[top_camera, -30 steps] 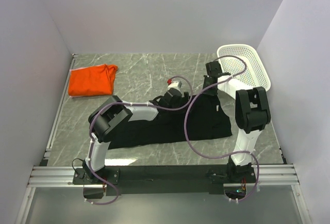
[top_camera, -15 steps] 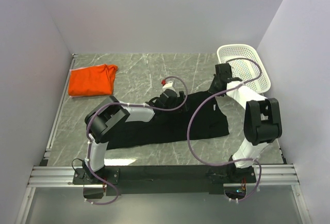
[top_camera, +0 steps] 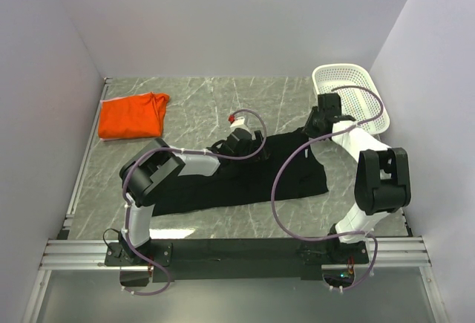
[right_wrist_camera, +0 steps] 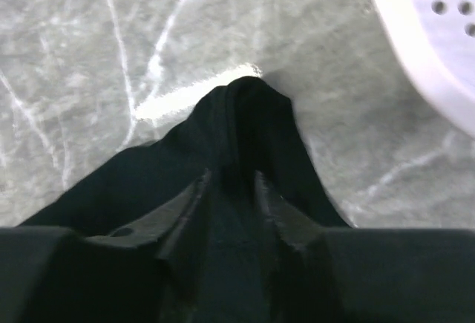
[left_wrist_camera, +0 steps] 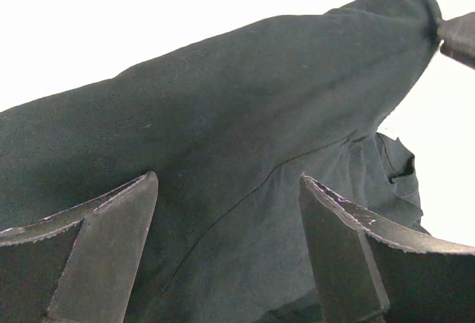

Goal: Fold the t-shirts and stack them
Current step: Fold the tshirt

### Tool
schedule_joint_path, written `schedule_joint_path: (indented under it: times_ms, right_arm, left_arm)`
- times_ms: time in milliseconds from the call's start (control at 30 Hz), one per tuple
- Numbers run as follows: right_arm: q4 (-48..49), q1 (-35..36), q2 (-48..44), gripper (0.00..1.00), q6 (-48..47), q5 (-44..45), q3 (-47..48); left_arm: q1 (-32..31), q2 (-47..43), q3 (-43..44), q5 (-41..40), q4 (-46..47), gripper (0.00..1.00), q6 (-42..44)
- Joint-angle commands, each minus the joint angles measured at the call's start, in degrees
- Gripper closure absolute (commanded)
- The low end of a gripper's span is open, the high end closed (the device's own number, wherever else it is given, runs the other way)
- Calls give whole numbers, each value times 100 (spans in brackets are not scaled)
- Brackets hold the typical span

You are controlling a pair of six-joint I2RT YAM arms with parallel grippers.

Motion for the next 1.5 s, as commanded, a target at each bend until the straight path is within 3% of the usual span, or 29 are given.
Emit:
schedule_joint_path:
  times_ms: [0,133,300,500,733,1033,1233,1467]
  right_arm:
    - [256,-69,130,61,-248,-409,422]
    - [142,-60,305,52,-301,-471,730]
    - [124,-51,368,51,-257,-594,783]
    - [413,-8,-211,50,-152,-673,-94]
    - [256,712,-863,49,-143,-383,-851]
    - [168,1153,-398,49,33,-295,-1072]
    - [-148,1240,174,49,-81,-58,-668]
    - [-368,1302,683,49,-169,302,-158]
  left_arm:
    - [11,285,-179,-245,-1185,14,153]
    - [11,338,-162,-227,-1185,14,144]
    - [3,382,-83,-210,-1237,14,153]
    - [3,539,198,-210,-1395,14,223]
    - [3,602,550,-218,-1483,14,329]
    - [3,-206,717,-411,-1650,11,715]
    - [11,-980,33,-762,-1800,9,883]
    - [3,-1560,-1565,-781,-1352,9,725]
